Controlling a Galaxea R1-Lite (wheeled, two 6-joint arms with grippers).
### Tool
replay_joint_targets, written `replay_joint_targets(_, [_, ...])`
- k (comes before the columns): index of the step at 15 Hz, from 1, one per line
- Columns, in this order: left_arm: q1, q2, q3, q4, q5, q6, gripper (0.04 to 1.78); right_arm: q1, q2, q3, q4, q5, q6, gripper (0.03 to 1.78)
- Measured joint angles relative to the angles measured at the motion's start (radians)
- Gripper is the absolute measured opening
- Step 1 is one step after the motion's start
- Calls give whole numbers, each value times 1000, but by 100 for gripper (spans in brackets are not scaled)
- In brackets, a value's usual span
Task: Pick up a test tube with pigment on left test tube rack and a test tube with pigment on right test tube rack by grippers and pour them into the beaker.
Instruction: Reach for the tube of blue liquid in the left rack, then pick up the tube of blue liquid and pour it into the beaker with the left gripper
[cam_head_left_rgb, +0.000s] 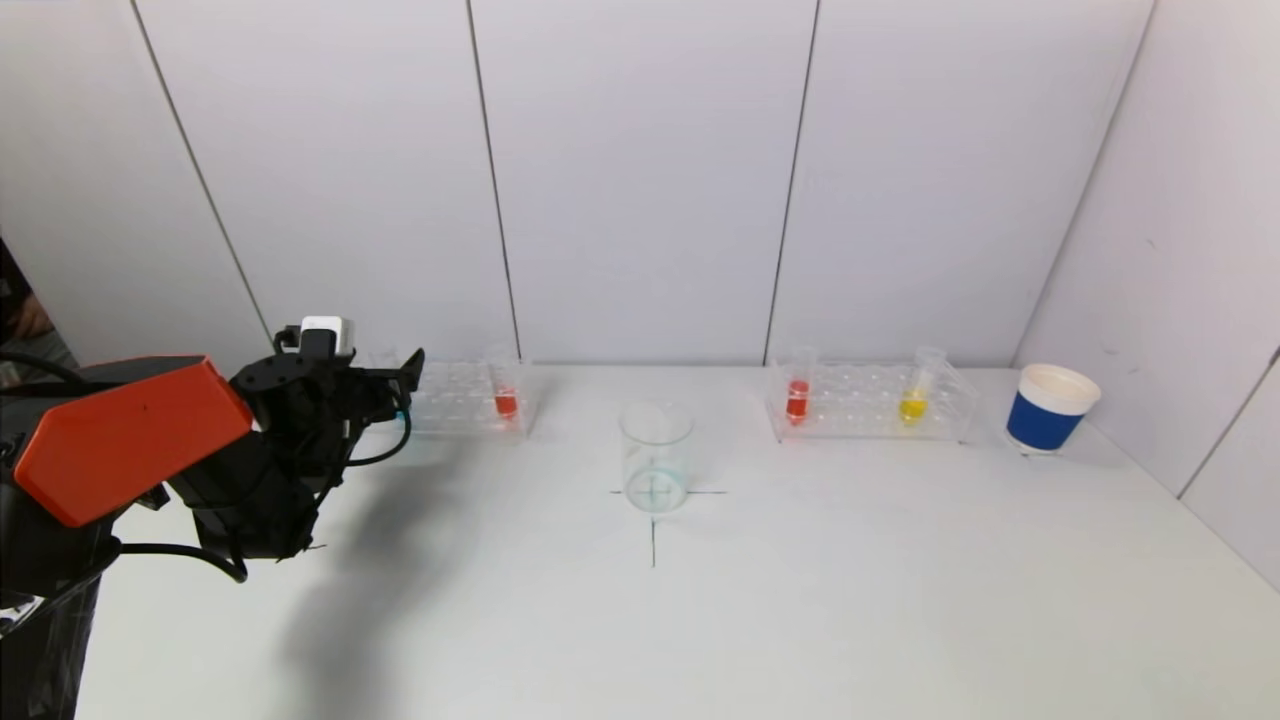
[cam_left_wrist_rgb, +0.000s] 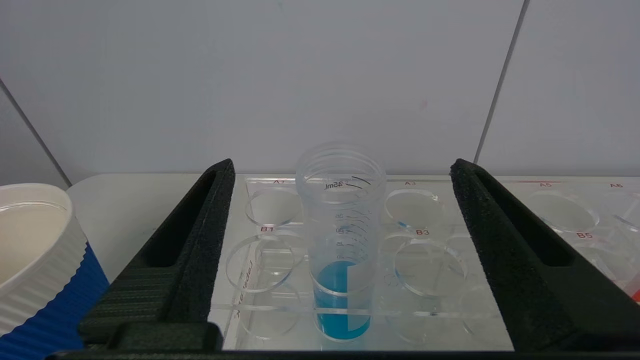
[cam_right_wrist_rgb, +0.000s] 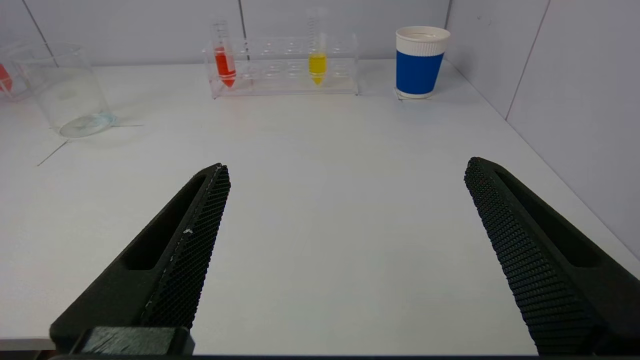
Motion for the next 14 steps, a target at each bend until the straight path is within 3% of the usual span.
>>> replay_joint_targets(6, [0,-1,2,-1,0,-1,49,0,0,0,0,0,0,171])
replay_joint_targets(14, [0,-3,3,-1,0,-1,43,0,0,0,0,0,0,171])
